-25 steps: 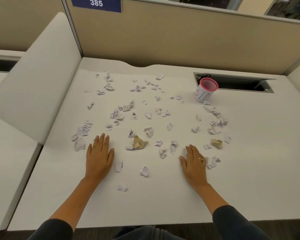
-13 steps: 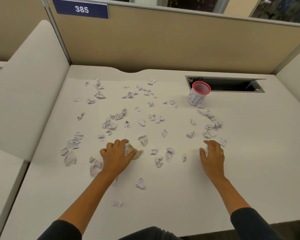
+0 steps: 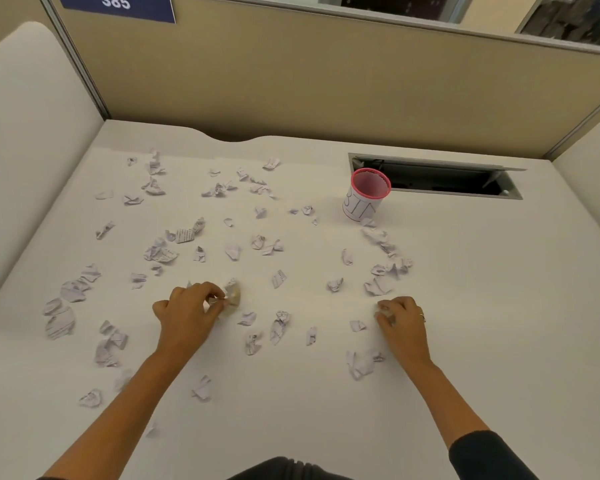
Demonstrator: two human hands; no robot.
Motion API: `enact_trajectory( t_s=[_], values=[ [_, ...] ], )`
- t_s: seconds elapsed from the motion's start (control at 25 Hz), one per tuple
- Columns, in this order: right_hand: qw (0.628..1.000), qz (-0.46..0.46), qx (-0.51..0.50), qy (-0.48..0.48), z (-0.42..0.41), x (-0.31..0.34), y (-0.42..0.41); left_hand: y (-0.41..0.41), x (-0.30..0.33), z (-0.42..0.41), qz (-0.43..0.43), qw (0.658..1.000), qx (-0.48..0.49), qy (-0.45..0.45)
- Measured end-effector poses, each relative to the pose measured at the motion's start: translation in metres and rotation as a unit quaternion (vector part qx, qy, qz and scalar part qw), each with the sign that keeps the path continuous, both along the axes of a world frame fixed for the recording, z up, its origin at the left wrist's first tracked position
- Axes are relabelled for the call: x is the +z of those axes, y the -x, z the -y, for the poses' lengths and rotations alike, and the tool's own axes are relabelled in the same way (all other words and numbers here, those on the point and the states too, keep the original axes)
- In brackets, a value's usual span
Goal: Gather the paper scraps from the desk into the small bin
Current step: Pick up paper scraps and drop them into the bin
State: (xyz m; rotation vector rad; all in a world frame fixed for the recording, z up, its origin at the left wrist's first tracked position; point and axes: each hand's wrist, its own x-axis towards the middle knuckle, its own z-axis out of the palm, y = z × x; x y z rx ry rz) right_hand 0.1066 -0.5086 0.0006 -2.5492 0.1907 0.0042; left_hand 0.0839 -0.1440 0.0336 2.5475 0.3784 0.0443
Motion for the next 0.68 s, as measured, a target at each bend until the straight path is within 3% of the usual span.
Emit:
enact_trajectory(
  t_s=[0.2,0.32,0.48,0.68],
  values=[
    [0.994,-0.060,0.066,-0.071,0.005,0.026,-0.029,-0.020,0.029,0.059,0.040,0.997,0.008,0.065],
    [0.975,-0.088,0.070,-0.194,0.001,0.057,-0.044,-0.028,0.042,0.097,0.035,0.990,-0.018,0.136],
    [0.904,-0.169,0.046,-0.389,-0.010,0.084,-0.058,-0.040,0.050,0.129,0.005,0.960,-0.054,0.273],
    [0.824,-0.205,0.038,-0.527,-0.027,0.085,-0.066,-0.054,0.051,0.153,0.005,0.950,-0.062,0.306]
  ],
)
